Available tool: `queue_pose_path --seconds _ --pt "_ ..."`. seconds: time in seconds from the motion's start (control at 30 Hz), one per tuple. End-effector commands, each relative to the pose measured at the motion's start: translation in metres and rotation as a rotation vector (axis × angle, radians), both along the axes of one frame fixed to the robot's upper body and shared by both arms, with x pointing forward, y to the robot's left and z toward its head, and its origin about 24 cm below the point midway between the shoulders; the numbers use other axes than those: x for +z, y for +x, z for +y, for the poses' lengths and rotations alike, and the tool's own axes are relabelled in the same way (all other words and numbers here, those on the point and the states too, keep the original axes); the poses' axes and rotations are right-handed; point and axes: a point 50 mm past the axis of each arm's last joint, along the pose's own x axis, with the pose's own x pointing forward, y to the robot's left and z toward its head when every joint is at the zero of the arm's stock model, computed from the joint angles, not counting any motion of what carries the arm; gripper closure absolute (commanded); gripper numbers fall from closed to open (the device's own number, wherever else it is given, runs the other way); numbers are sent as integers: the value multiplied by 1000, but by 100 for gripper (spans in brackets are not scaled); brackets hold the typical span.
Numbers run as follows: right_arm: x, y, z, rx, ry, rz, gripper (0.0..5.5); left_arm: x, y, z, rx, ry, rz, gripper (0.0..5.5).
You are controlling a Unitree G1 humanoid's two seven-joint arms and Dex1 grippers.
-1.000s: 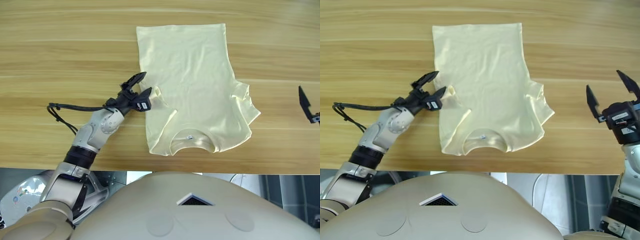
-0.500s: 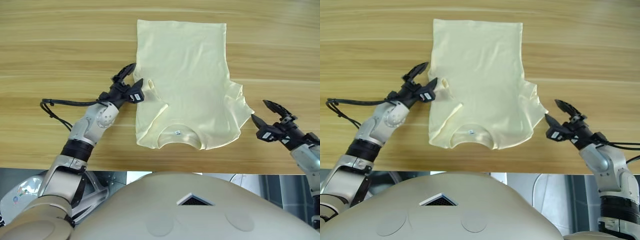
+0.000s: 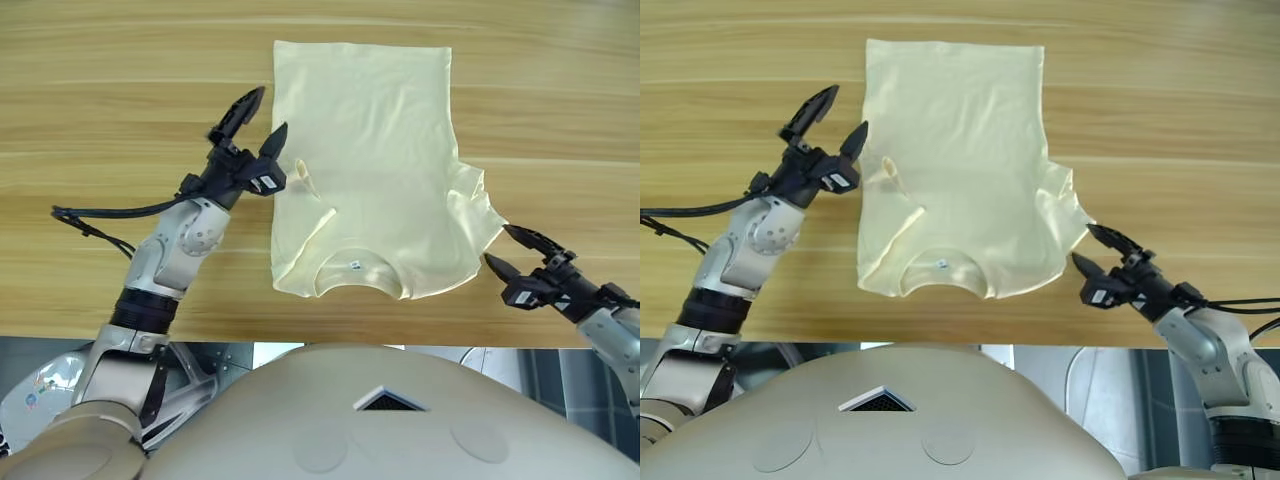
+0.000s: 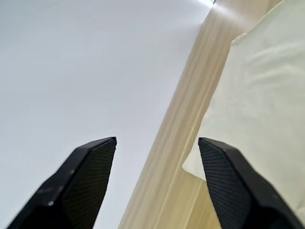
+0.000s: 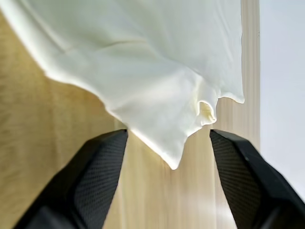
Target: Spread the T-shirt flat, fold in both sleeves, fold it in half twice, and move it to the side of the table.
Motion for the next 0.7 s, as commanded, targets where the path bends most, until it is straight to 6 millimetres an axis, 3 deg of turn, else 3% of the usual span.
queue_pose_path --seconds 0.03,0.27,0.6,0.7 --pt "-17 -5 -13 -41 -51 87 232 16 -6 -1 -6 -34 -46 230" --pt "-27 6 -19 -63 -46 57 232 26 -11 0 9 -74 -74 230" --pt "-36 14 -11 -30 -12 48 232 29 -13 -3 6 -102 -84 230" --pt "-38 16 -9 -27 -8 47 281 29 -14 -6 -4 -105 -81 226"
